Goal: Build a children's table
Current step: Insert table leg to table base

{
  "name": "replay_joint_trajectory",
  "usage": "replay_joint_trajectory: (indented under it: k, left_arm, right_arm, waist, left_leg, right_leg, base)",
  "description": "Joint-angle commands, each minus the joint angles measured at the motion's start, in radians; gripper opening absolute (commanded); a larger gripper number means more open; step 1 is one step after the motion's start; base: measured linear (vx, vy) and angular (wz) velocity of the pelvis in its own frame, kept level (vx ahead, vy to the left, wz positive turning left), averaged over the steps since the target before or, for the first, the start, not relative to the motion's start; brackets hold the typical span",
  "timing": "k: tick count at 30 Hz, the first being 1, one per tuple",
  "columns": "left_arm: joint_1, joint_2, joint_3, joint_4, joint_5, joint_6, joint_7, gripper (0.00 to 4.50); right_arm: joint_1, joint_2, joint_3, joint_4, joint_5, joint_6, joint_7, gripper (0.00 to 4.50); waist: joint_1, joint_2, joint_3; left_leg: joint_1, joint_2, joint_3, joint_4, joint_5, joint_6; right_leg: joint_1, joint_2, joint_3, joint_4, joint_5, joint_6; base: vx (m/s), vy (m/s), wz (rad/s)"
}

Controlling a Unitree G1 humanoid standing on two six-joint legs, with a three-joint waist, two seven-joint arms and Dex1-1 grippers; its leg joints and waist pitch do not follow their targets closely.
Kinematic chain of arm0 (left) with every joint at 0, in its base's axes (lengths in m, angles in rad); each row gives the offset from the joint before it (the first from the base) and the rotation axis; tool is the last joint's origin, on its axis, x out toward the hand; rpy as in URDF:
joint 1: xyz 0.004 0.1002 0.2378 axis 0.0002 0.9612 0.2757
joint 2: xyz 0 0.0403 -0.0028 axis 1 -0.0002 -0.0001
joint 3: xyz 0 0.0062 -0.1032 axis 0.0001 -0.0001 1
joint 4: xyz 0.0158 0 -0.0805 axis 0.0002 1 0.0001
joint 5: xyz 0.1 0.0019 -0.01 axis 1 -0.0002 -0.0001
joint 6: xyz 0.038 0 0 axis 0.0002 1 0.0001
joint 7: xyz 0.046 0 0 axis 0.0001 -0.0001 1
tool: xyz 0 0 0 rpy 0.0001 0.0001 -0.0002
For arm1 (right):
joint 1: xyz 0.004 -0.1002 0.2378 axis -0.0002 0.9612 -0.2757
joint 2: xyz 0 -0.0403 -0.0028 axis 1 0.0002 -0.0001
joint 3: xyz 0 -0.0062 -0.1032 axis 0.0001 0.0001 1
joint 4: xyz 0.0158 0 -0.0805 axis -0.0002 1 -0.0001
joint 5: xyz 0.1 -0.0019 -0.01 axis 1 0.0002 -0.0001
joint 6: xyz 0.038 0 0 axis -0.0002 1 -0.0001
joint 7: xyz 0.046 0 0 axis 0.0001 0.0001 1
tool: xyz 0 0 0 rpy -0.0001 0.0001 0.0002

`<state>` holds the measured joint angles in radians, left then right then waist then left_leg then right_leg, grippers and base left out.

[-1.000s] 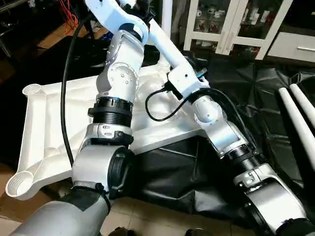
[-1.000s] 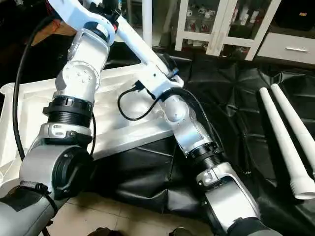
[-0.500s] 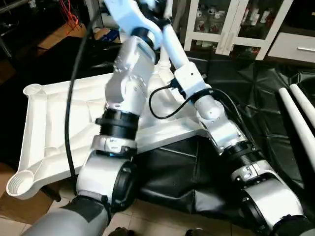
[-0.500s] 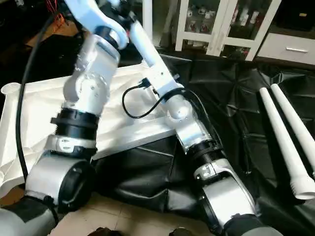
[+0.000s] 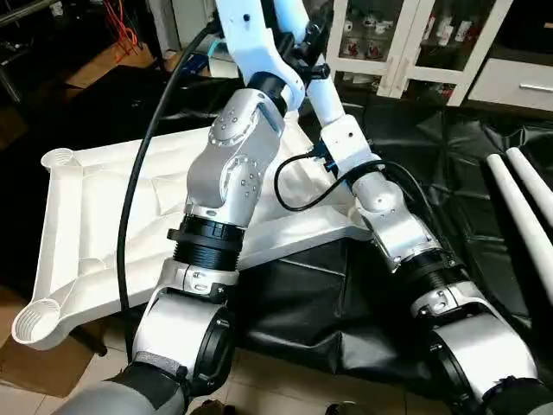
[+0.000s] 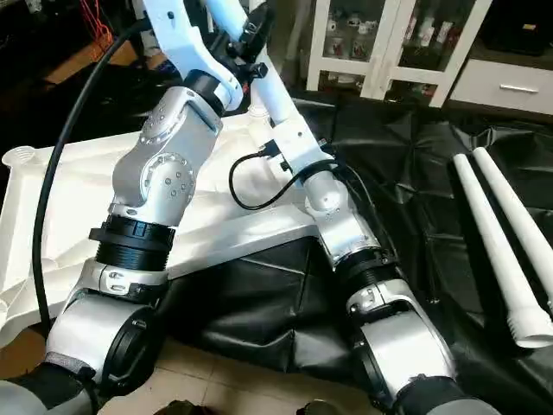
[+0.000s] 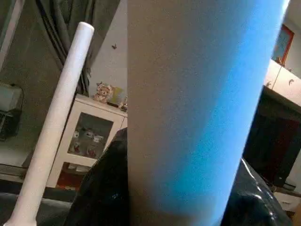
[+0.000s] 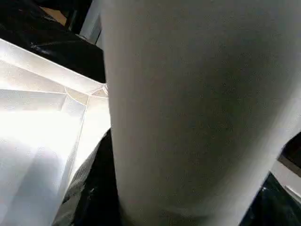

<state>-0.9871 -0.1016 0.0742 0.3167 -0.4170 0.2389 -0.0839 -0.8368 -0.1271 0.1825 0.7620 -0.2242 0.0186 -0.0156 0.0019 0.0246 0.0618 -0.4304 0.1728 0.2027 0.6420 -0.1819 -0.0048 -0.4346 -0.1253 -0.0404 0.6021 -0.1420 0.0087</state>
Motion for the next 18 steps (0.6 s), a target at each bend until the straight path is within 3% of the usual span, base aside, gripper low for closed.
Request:
replay_joint_trajectory:
  k: [1, 4, 5, 11, 18]
  left_arm:
    - [-0.013, -0.008, -0.037, -0.002, 0.005, 0.033, -0.026, 1.68]
    - [-0.015, -0.005, -0.021, -0.007, 0.013, 0.035, -0.013, 1.68]
    - [-0.017, -0.003, -0.016, -0.006, 0.018, 0.036, -0.012, 1.68]
    - [-0.022, 0.002, -0.009, 0.004, 0.027, 0.024, -0.006, 1.67]
    - [-0.027, 0.001, 0.001, 0.007, 0.037, 0.01, 0.001, 1.67]
  right_arm:
    - [-0.028, 0.016, 0.014, -0.021, 0.0, -0.049, 0.022, 1.95]
    - [-0.021, 0.022, 0.019, -0.037, 0.005, -0.079, 0.044, 1.95]
    - [-0.018, 0.02, 0.028, -0.048, -0.009, -0.093, 0.035, 2.51]
    - [-0.03, 0.025, 0.024, -0.042, -0.023, -0.097, 0.009, 3.04]
    - [-0.043, 0.033, 0.014, -0.041, -0.021, -0.088, 0.004, 3.09]
  waist:
    - [-0.002, -0.001, -0.1]
    - [-0.002, 0.0, -0.101]
    - [-0.002, 0.0, -0.1]
    - [-0.002, 0.001, -0.099]
    - [-0.003, 0.003, -0.099]
  left_leg:
    - [0.044, 0.031, -0.015, -0.071, -0.129, 0.08]
    - [0.044, 0.032, -0.015, -0.071, -0.124, 0.084]
    - [0.044, 0.032, -0.016, -0.071, -0.124, 0.085]
    - [0.045, 0.032, -0.016, -0.073, -0.141, 0.079]
    - [0.045, 0.031, -0.016, -0.074, -0.149, 0.075]
  right_leg:
    - [0.061, 0.0, 0.007, -0.041, -0.037, -0.25]
    - [0.062, -0.001, 0.006, -0.041, -0.029, -0.254]
    - [0.061, 0.0, 0.006, -0.04, -0.029, -0.254]
    - [0.06, 0.0, 0.006, -0.043, -0.051, -0.249]
    - [0.06, 0.0, 0.006, -0.042, -0.04, -0.248]
  base:
    - [0.0, 0.0, 0.0]
    - [0.0, 0.0, 0.0]
    - [0.0, 0.0, 0.0]
    - [0.0, 0.0, 0.0]
    - [0.0, 0.0, 0.0]
